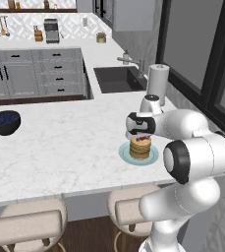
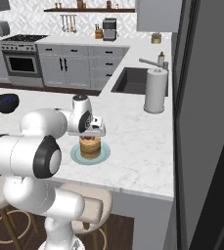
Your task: Take the strawberry from the fridge and place it on top of the pancake, located on the dining counter.
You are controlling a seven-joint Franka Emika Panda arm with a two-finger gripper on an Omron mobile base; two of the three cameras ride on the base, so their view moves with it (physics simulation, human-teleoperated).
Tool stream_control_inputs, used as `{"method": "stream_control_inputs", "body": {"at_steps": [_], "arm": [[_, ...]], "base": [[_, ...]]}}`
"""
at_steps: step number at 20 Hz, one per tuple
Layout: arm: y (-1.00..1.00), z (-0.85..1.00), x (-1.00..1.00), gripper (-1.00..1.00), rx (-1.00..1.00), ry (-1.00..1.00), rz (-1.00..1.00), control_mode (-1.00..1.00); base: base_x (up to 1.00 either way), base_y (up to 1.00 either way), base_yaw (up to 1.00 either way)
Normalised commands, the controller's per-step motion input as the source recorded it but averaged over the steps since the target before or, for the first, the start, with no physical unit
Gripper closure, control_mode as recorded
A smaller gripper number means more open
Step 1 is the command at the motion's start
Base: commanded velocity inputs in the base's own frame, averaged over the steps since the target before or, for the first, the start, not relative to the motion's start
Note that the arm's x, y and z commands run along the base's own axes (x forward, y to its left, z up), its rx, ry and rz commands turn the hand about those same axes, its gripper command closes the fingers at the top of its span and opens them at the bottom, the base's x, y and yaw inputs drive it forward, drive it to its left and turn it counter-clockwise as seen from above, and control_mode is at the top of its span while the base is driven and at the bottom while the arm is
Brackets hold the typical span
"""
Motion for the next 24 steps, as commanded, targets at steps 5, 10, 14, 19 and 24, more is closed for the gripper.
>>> {"method": "stream_control_inputs", "body": {"at_steps": [5, 10, 14, 19, 24], "arm": [[0.0, -0.15, 0.0, 1.0, 0.0, 0.0, 0.0, -1.0], [0.0, -0.02, 0.0, -1.0, 0.0, 0.0, 0.0, -1.0], [0.0, 0.0, -0.04, -1.0, 0.0, 0.0, 0.0, -1.0], [0.0, 0.05, -0.05, -1.0, 0.0, 0.0, 0.0, -1.0], [0.0, 0.19, 0.0, -1.0, 0.0, 0.0, 0.0, -1.0]], "base": [[0.0, 0.0, 0.0], [0.0, 0.0, 0.0], [0.0, 0.0, 0.0], [0.0, 0.0, 0.0], [0.0, 0.0, 0.0]]}}
